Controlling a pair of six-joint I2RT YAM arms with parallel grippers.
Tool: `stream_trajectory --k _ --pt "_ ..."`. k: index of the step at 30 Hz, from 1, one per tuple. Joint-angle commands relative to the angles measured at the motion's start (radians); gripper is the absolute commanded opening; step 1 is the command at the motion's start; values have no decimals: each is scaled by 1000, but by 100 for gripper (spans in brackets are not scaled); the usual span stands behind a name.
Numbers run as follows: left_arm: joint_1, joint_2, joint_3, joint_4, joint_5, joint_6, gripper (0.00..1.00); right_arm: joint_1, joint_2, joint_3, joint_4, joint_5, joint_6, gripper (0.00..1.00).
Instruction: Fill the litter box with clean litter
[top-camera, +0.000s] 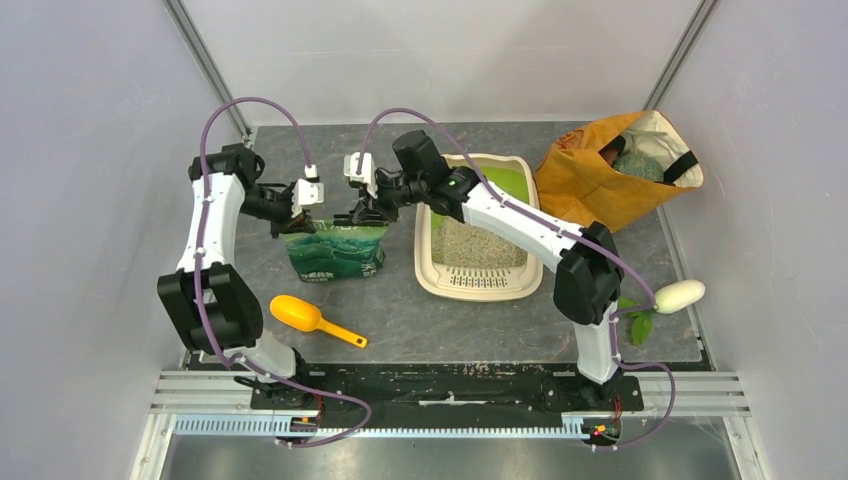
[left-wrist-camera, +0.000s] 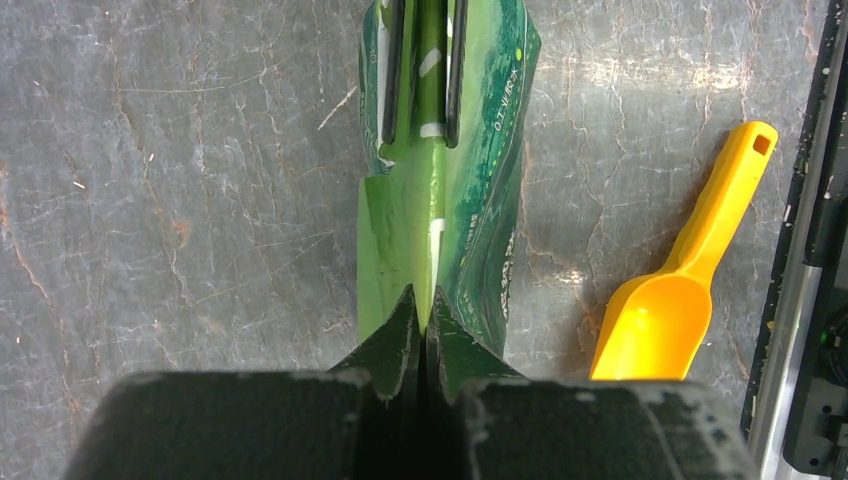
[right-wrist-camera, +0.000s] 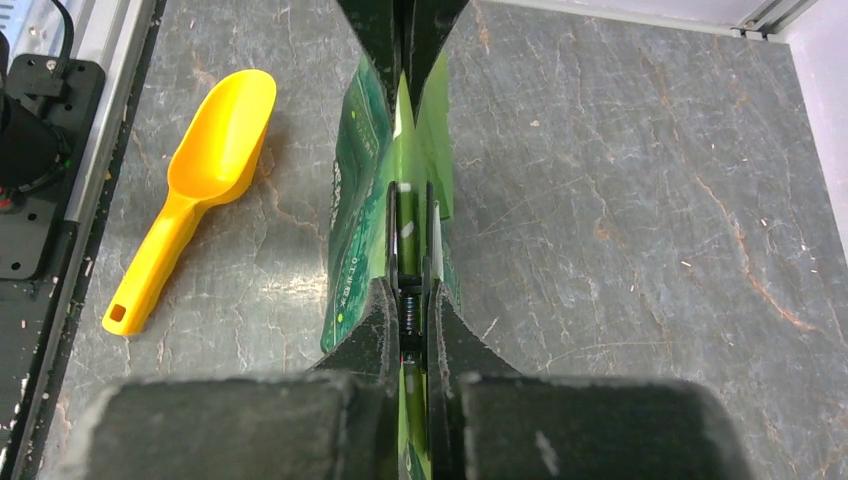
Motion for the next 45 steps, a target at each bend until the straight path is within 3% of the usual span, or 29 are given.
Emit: stream_trajectory --k 1,5,10,20,25,31,39,42,45 --pt "3 -2 -14 41 56 -26 2 2 -36 95 -5 12 34 0" --pt "5 0 -29 80 41 -56 2 -24 -79 99 -25 7 37 0" --pt "13 -4 -21 124 52 -111 2 -154 -240 51 -201 53 62 0" --pt "12 -19 -14 145 96 -162 2 -647 -762 -424 -663 189 -124 0" --pt "12 -23 -14 148 92 -171 2 -823 -916 -617 -765 209 -224 0" --pt "12 -17 -17 165 80 -195 2 -823 -845 -649 -773 290 -183 0" --pt "11 -25 -20 168 79 -199 2 -823 -816 -894 -469 432 -160 0" --pt "12 -25 -28 168 78 -195 2 -823 -812 -976 -330 444 -166 5" --pt "11 -25 -30 174 76 -196 2 -823 -787 -1034 -260 453 -201 16"
